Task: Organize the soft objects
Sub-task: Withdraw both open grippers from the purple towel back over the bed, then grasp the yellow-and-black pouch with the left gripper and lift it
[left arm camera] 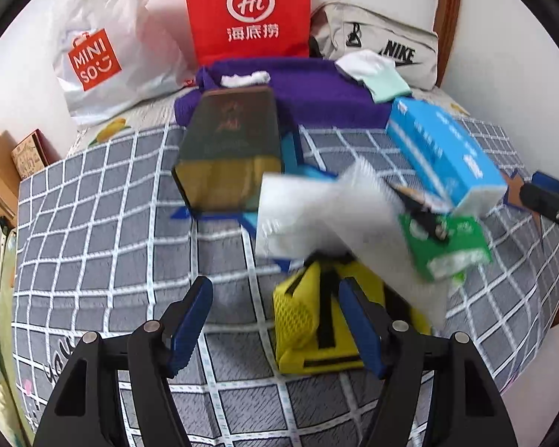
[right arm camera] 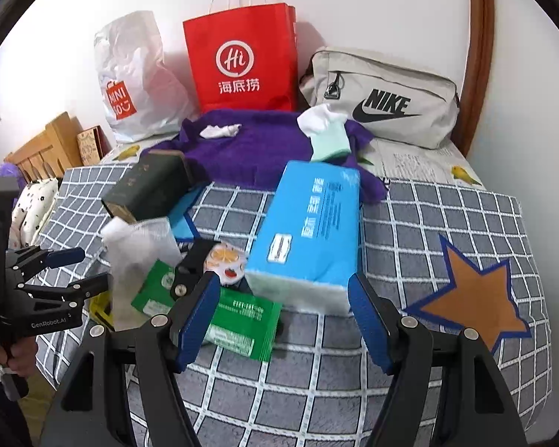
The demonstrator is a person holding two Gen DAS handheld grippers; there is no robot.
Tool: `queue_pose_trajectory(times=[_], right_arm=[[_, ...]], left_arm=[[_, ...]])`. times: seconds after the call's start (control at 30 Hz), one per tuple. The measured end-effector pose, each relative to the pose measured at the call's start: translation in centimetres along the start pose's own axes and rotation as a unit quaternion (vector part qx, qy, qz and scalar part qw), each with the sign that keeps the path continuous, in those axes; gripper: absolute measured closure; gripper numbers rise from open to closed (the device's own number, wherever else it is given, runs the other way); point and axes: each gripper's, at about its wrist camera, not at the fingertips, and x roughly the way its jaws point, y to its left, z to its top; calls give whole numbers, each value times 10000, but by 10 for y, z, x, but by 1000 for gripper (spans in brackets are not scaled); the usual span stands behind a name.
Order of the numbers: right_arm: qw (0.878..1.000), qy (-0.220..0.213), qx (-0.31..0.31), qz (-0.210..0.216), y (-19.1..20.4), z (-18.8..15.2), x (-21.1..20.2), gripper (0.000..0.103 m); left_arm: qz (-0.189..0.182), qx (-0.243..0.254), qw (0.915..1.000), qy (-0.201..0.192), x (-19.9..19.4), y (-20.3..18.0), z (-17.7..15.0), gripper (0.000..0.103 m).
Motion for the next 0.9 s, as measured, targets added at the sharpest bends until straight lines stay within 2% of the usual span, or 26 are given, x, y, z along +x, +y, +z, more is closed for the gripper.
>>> queue_pose_trajectory(times=[0.2, 0.27, 0.33, 0.37, 0.4, 0.67, 0.7, 0.9], right_arm=[[9999, 71, -2, 91, 5, -14, 2, 32], [9999, 101, 3, 105, 7, -18, 3, 32], [9998, 138, 0, 169, 9, -20, 5, 32], [9997, 151, 4, 184, 11, -20, 6, 32], [9997, 168, -1, 201, 12, -19, 7, 32], [9982, 303, -203, 471, 44, -6, 27, 32], [9980, 333, -225, 495, 48, -5, 31, 32], [9955, 604, -198, 696, 63, -3, 58, 34]], left_arm=[[-172, -18, 9999, -3, 17, 1, -10, 35], [-314, -32, 9995, -63, 17, 3, -11, 42], [-588, -35, 9983, -52, 17, 6, -13, 64], [-756, -50, 9971, -39, 16, 6, -12, 69], [-850, -70, 9963, -32, 15, 7, -12, 70], [-716, 4, 9972, -203, -5, 18, -16, 74], [-661, -2, 9976, -211, -8, 22, -17, 77], [-583, -83, 9981, -162, -5, 33, -20, 77]])
